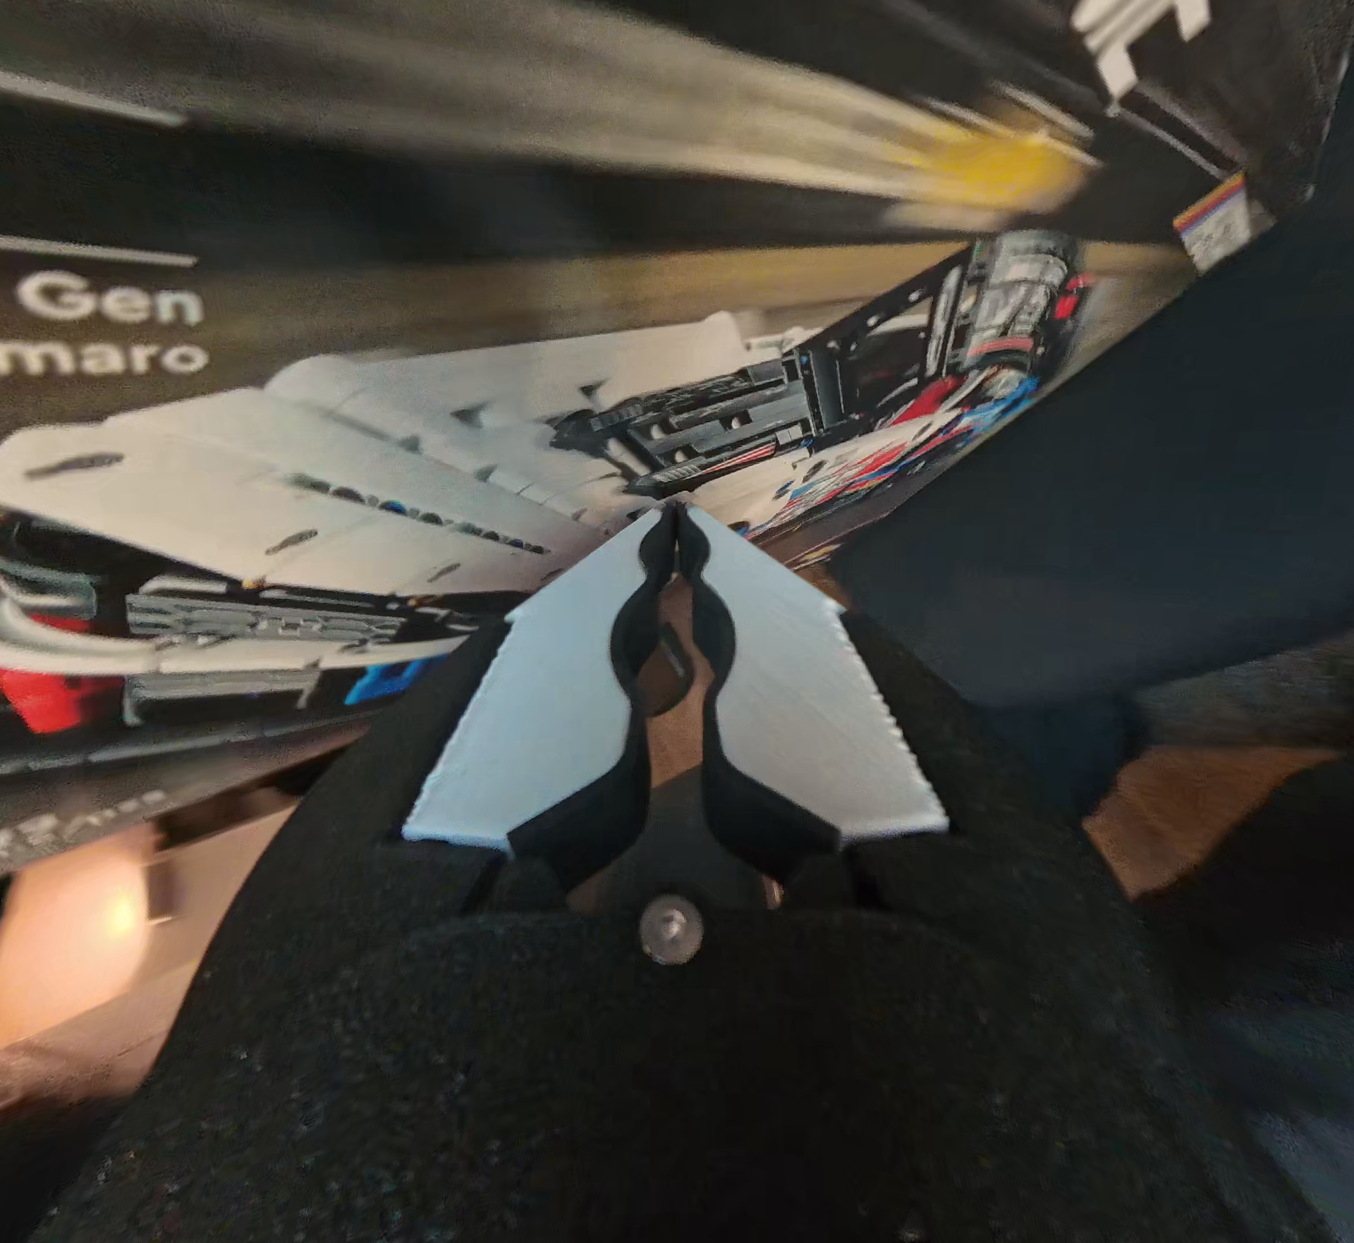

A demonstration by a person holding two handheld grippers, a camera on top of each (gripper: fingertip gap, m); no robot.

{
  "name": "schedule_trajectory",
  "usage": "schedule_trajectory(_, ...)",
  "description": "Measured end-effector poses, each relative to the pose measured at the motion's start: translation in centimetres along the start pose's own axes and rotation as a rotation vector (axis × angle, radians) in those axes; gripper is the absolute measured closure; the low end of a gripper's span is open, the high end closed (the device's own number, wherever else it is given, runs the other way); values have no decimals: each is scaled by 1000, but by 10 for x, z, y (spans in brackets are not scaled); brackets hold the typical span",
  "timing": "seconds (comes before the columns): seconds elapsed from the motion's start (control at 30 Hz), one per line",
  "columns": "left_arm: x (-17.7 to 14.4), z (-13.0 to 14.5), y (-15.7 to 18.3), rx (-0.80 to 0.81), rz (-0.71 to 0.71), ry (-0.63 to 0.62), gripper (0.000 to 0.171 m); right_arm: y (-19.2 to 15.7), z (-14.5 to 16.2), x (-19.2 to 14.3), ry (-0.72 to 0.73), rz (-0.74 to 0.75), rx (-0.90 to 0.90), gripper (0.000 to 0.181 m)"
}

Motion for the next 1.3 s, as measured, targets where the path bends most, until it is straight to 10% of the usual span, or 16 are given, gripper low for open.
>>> schedule_trajectory(0.27, -117, 57, -113, -573, -584, 137, 144, -48, -89, 90, -191, 5, -45, 173)
schedule_trajectory(0.43, -161, 57, -70, -442, -906, 236, 136, -85, -114, 72, -180, 339, -514, 178)
schedule_trajectory(0.63, -97, 78, -23, -446, -990, 186, 113, -104, -130, 26, -360, 835, -789, 155)
schedule_trajectory(0.87, -17, 111, -36, -494, -863, 212, 110, -139, -98, -12, -223, 1070, -918, 138)
schedule_trajectory(1.3, -31, 149, -41, -269, -943, 265, 106, -196, 1, -2, -50, 791, -892, 102)
Point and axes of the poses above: each gripper's, where its closed fingertips meet, x out along the fingers, z out of its underside, y = z × x across the jaws, the point moved 10 cm from there along -x, back along the fingers, and after that the axes turned 12 degrees about -y, right-handed, at the moved point
